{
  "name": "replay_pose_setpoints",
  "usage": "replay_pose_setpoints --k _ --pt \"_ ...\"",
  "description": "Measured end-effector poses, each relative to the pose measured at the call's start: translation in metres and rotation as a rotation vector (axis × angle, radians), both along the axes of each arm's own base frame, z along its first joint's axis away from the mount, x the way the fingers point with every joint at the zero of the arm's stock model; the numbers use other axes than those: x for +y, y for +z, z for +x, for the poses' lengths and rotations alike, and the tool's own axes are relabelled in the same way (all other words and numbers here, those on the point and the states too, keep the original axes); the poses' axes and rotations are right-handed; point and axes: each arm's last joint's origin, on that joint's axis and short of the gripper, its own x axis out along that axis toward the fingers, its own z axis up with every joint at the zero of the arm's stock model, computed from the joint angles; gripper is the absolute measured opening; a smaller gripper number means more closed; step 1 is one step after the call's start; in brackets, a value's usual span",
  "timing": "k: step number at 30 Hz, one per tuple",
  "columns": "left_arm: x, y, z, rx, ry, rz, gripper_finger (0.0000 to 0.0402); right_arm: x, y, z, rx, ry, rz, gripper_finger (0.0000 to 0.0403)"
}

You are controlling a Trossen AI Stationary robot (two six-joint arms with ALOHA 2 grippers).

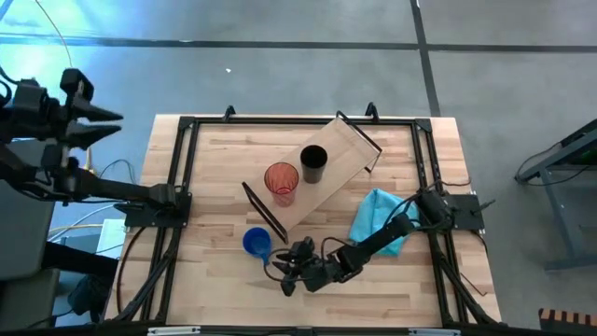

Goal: Stack small to large cups/mugs on shelf
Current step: Put the blue mug on the shelf

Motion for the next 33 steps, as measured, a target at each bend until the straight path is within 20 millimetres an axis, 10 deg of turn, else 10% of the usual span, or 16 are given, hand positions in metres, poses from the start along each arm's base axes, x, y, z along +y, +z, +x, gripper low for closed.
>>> replay_pose_setpoints --k 15,33 --pt "0.011 -0.075 0.042 -0.041 -0.235 -0.194 0.0083 0.000 0.000 0.000 0.008 0.018 -0.053 0.0106" --pt "0.011 -0.158 0.034 -0.239 -0.120 -0.238 0.0083 0.002 0.004 0.000 -0.034 -0.026 -0.074 0.0106"
